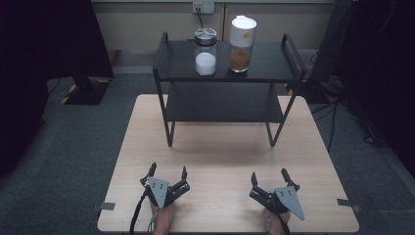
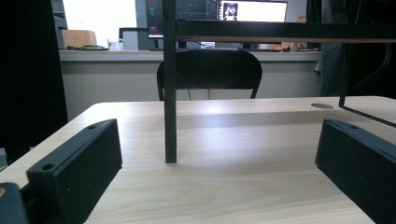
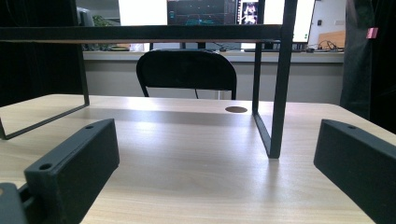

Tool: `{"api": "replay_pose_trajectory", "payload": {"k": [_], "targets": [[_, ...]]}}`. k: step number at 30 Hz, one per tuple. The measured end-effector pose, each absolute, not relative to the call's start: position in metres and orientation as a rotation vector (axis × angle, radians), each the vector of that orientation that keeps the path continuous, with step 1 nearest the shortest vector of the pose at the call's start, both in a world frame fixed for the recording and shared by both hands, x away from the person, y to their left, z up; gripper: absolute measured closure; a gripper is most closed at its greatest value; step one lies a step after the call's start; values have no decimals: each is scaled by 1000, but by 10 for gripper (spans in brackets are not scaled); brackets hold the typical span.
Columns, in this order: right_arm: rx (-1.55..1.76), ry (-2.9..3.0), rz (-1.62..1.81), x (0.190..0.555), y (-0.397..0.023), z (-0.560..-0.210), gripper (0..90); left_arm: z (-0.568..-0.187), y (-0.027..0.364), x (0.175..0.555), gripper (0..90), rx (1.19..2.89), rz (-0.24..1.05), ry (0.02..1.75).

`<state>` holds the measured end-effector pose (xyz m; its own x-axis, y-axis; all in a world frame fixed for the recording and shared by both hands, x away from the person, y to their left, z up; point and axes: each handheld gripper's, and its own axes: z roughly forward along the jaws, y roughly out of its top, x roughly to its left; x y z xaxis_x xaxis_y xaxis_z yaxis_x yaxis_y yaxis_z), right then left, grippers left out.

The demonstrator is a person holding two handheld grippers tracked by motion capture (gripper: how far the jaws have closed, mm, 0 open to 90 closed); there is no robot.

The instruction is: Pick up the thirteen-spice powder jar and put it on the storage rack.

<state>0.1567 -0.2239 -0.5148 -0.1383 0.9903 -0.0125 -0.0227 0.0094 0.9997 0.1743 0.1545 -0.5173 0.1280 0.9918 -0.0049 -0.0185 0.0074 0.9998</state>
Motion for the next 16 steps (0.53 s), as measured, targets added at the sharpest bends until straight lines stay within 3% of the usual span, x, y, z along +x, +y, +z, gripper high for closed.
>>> {"api": "replay_pose_trajectory", "payload": {"k": [16], "targets": [[1112,1305,1337,157,-228,-515,0,-517,155,175,0,1249,1115,1101]]}}
